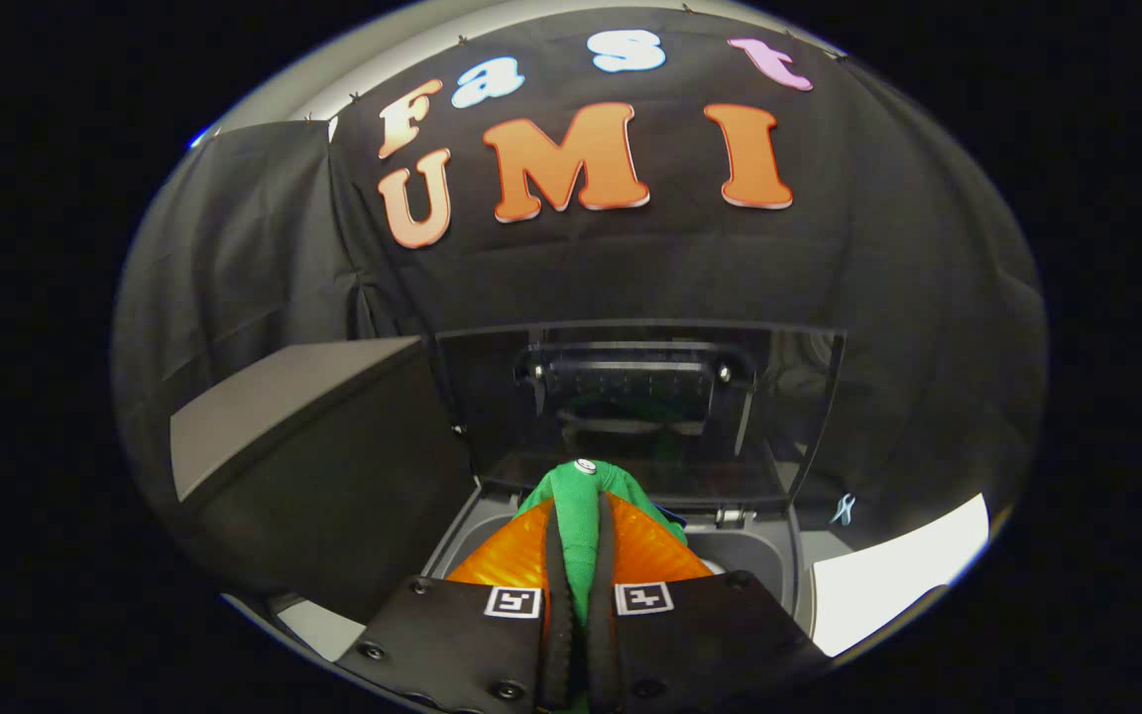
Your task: Put the clothes into the washing machine and then close the washing machine lid.
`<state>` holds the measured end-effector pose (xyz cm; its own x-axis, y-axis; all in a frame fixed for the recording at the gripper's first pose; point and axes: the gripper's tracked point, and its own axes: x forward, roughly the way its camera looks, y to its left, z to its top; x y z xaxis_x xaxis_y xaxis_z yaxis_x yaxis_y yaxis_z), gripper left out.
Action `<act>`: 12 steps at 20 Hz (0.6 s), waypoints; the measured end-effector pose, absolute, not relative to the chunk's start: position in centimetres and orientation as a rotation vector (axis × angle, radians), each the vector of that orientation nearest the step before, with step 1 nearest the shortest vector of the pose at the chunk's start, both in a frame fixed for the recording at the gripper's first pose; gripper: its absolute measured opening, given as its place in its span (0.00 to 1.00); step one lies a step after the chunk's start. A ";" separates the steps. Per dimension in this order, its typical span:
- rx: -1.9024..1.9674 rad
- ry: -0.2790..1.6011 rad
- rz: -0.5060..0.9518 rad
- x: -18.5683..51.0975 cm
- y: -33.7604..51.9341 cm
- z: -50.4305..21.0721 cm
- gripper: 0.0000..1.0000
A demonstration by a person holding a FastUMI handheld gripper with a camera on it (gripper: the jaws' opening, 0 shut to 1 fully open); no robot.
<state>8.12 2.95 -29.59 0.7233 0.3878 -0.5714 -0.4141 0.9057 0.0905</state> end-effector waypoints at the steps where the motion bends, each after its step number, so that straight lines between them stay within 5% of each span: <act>1: -0.048 0.646 0.444 8.2 3.1 -31.0 0.13; 12: -0.097 0.959 0.400 8.6 2.4 -44.5 0.14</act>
<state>8.62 2.43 -44.52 0.5075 0.2884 -0.8119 -0.3734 0.9229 0.0945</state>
